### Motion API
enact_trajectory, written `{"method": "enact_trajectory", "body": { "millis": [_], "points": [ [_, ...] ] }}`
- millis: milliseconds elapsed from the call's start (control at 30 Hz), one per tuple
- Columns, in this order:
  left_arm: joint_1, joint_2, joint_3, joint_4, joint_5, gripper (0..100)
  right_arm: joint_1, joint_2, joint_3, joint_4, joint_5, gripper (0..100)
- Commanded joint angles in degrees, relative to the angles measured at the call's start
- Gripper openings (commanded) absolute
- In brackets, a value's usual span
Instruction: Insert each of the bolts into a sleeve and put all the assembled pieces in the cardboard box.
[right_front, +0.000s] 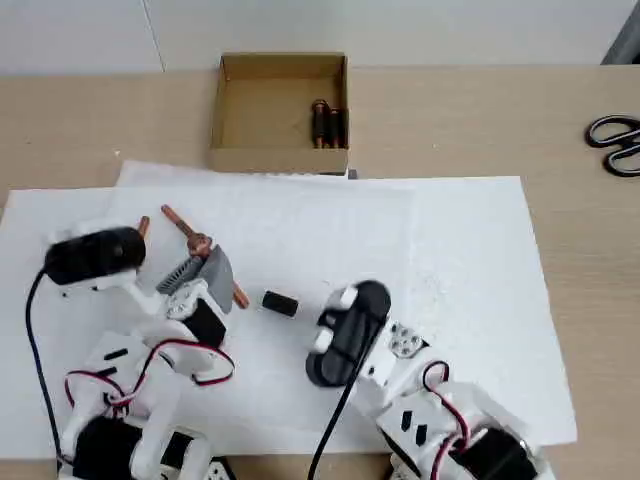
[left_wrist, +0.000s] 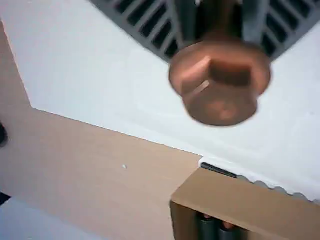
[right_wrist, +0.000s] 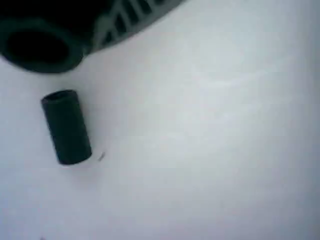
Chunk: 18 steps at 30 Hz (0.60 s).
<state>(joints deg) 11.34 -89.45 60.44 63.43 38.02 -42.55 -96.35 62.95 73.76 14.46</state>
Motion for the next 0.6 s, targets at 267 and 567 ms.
{"method": "enact_trajectory", "body": {
  "millis": [267,567],
  "points": [
    [0.8,-5.2,4.4,-3.1,3.7,1,-0.3,-7.2,3.4,-0.5,9.2,0.2],
    [8.1,-5.4,9.3,-13.2,4.4,1,-2.7,-7.2,11.3,-13.8,9.2,0.2]
  ]
}}
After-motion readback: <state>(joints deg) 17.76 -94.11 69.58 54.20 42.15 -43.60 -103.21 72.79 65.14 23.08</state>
